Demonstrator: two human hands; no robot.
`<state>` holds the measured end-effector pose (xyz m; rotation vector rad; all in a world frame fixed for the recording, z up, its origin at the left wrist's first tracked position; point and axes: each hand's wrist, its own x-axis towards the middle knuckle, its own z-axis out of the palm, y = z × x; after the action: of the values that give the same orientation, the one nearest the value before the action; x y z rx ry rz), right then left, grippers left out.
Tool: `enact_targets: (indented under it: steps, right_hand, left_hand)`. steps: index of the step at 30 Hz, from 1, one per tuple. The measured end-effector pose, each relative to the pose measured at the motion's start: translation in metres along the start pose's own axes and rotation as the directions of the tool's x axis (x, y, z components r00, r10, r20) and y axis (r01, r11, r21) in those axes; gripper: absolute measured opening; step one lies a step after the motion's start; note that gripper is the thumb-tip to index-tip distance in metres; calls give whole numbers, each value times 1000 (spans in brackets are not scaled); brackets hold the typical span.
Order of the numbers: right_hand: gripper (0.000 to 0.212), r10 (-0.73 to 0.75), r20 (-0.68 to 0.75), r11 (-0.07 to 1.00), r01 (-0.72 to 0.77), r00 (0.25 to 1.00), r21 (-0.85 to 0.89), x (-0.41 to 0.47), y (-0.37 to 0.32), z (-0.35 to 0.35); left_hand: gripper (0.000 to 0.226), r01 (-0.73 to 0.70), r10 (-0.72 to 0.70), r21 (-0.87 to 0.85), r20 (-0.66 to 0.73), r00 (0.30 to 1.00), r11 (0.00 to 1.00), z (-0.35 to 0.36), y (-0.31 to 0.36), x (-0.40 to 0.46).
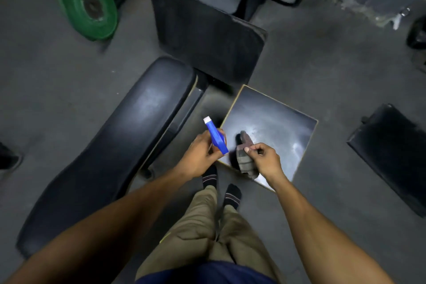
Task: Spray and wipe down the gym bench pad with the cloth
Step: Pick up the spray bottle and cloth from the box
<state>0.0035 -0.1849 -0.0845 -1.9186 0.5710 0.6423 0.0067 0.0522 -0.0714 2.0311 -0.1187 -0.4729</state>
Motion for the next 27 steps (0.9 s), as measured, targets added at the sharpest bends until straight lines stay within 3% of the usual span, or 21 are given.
enact_targets:
  steps: [3,6,11,14,16,19,22,27]
  right_hand:
    - [28,-16,117,996,5,993,89,-2,-19,15]
    - [55,-42,301,988,-6,953,156,-9,-47,45]
    - [32,-76,469,975,-33,880,221,-33,-104,117]
    - [18,-76,520,982,-26,851,186,-43,-128,170]
    - [13,-47,525,993,-18,850,118,-49,-138,209]
    - [26,-73,523,991,119,849,-56,-64,-151,267]
    - [18,-84,497,961,202,863,-189,-72,-157,325]
    - [13,-108,498,801,372,861,-469,-65,-161,418]
  left_hand:
    - [17,32,-33,-9,-108,994,999,-17,-5,-38]
    - [15,109,-122,-60,-283,952,992,-35,-13,-90]
    - [21,203,-265,-179,-472,841,963,-66,-42,-167]
    - [27,232,-350,-269,-596,722,935,-85,-54,-206]
    - [24,234,-382,-309,-613,692,922,-98,-68,-230]
    - [18,249,-402,-323,-604,688,913,-117,-102,-259]
    - [18,267,-436,-352,-616,656,897,-143,-127,-283]
    - [28,286,-493,-402,-686,535,870,-182,-169,-311]
